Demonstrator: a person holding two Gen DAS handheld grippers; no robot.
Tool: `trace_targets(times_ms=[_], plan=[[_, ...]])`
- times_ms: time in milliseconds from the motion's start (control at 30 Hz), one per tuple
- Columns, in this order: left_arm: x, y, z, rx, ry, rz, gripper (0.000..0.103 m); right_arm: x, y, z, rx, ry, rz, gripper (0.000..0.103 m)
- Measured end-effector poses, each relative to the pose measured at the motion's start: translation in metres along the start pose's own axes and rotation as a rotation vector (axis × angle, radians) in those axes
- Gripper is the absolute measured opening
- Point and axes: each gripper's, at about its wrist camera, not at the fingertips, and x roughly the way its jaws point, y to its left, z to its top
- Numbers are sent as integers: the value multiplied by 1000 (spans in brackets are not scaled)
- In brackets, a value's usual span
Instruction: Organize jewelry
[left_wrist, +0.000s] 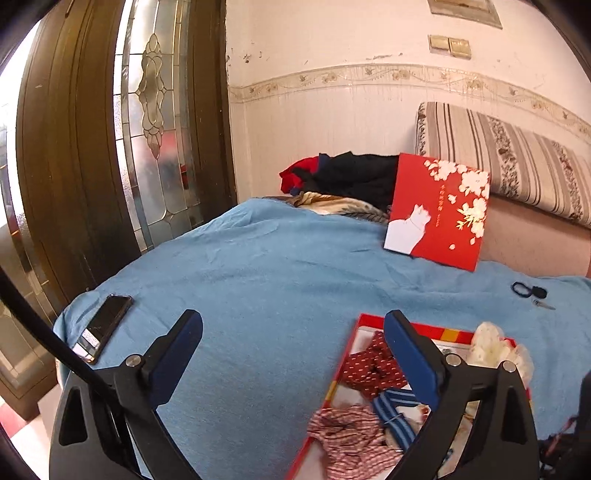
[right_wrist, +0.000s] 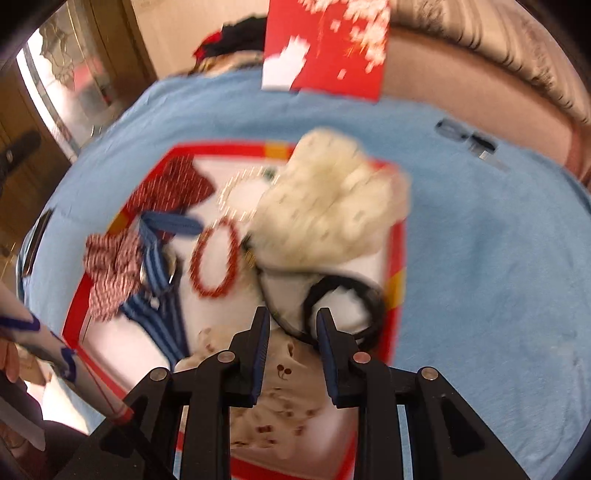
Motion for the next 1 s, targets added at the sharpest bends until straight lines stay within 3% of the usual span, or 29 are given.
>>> trace_targets(times_ms=[100, 267, 467, 733, 833, 1000], plan=[[10, 17, 5, -16, 11, 38, 98, -8, 13, -3, -33, -4, 36, 28], [20, 56, 14, -127, 14, 114, 98, -27, 40, 22, -65, -122, 79, 28], [27, 87, 11, -250, 55, 111, 98, 13, 91, 50, -91, -74, 242, 28], [35, 79, 12, -197, 61, 117, 98, 37, 122, 27, -174, 22, 248, 28], [30, 75, 13, -183, 52, 126, 98, 25, 113, 21, -171, -7, 241, 28], [3, 64, 16, -130, -53, 211, 101, -20, 69, 8, -109, -83, 224, 29]])
